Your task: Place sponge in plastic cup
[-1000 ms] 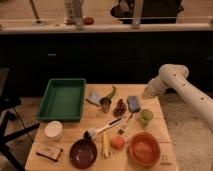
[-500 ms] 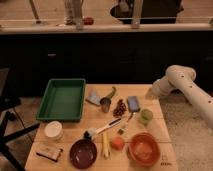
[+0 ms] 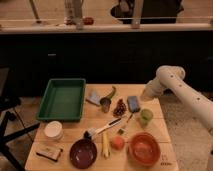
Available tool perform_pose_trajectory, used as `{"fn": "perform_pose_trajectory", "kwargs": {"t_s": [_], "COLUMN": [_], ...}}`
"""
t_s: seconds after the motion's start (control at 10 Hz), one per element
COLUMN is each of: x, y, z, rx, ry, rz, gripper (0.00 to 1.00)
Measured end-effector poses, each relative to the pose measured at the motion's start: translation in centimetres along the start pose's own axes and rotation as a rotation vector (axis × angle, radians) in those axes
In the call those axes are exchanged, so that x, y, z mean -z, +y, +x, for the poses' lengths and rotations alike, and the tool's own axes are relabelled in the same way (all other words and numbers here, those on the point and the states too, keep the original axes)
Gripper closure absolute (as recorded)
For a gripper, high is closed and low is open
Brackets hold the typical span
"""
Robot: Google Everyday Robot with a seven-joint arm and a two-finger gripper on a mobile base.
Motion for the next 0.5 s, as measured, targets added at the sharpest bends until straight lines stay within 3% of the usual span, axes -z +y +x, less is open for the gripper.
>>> {"fn": "perform_pose_trajectory", "kwargs": {"t_s": [0.1,0.5], "x": [-0.33,-0.91], "y": [0.09,0.37], "z": [-0.23,-0.54], "rx": [0.012,0.063], "ry": [-0.001,-0.003], "rz": [-0.007,-0.019], "gripper": [0.21,0.20]}}
